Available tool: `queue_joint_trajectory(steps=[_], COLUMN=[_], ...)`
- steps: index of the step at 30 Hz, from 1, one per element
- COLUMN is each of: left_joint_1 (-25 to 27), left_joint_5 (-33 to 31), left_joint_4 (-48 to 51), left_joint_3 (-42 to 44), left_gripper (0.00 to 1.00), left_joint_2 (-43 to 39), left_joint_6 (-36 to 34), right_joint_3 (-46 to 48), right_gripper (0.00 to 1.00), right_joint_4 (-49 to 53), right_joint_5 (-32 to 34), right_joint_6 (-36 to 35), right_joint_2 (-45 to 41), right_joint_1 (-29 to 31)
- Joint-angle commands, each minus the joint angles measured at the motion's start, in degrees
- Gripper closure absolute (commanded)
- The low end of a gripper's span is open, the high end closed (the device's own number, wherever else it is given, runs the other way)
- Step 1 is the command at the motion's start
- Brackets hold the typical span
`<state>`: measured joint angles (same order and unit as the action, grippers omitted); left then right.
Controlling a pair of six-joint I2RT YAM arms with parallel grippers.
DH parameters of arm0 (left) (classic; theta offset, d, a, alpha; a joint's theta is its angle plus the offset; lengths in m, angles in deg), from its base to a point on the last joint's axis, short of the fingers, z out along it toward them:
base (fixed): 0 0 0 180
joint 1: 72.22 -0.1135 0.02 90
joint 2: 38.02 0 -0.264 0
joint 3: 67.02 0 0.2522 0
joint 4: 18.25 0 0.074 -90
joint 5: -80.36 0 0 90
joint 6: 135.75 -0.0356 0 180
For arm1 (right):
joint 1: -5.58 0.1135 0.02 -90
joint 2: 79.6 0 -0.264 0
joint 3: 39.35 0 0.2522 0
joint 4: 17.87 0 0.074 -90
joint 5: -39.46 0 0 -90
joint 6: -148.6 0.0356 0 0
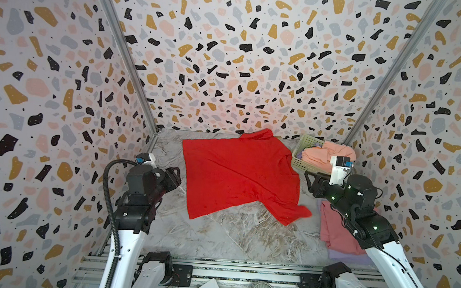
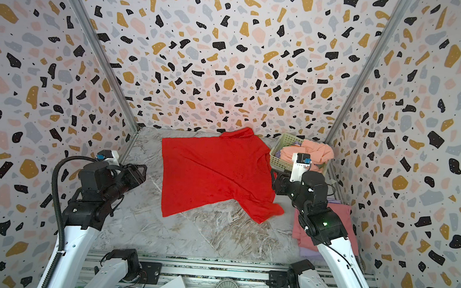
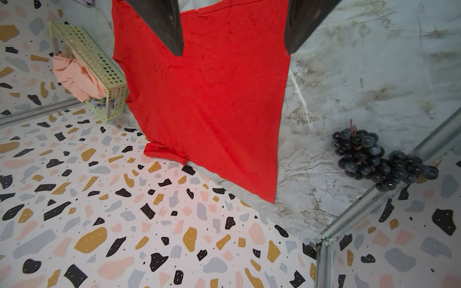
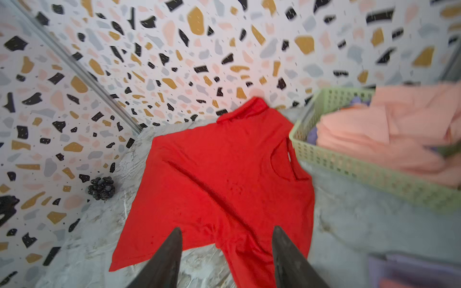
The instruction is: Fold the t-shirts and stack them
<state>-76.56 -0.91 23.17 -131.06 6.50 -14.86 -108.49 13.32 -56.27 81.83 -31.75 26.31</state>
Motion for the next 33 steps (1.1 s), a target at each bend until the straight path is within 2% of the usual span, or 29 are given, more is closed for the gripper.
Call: queue_joint_trajectory(steps=[1, 7, 14, 18, 21, 26, 29, 33], left_joint_1=[-0.14, 1.02, 11.45, 15.15, 16.35, 16.44, 16.38, 16.07], left_joint_5=[2.64, 9.55, 9.62, 10.21, 8.53, 8.45, 6.64, 1.69], left_joint_4=[-6.16, -16.19, -25.81, -33.5, -35.26, -38.06, -37.99, -35.68], left_joint_3=[-0.26, 6.11, 10.59, 13.79, 15.5, 19.69, 21.97, 23.43], left_gripper=[0.35, 0.32, 0.3, 0.28, 0.26, 0.21, 0.19, 0.14], left_joint_2=[3.63, 10.83, 21.31, 26.73, 29.46, 33.02, 34.43, 36.16], left_joint_6=[0.4, 3.59, 7.37, 12.25, 13.73, 15.6, 15.34, 13.97], right_joint_3=[-0.12, 0.55, -1.45, -0.87, 0.36, 3.78, 6.06, 8.75], right_gripper=[0.37, 0.36, 0.36, 0.35, 0.33, 0.22, 0.09, 0.06], right_joint_4=[-7.58, -17.93, -25.29, -27.05, -27.56, -29.12, -29.87, -29.94], right_joint_5=[-5.13, -8.65, -14.28, -15.99, -16.41, -16.18, -15.54, -14.59], right_joint_6=[-1.34, -2.9, -2.84, -2.15, -1.17, 0.42, 1.08, 1.6], right_joint_2=[5.45, 16.8, 32.0, 38.2, 41.05, 43.95, 44.28, 44.52], right_joint_1=[1.28, 1.85, 2.03, 2.3, 2.38, 2.65, 2.65, 2.65])
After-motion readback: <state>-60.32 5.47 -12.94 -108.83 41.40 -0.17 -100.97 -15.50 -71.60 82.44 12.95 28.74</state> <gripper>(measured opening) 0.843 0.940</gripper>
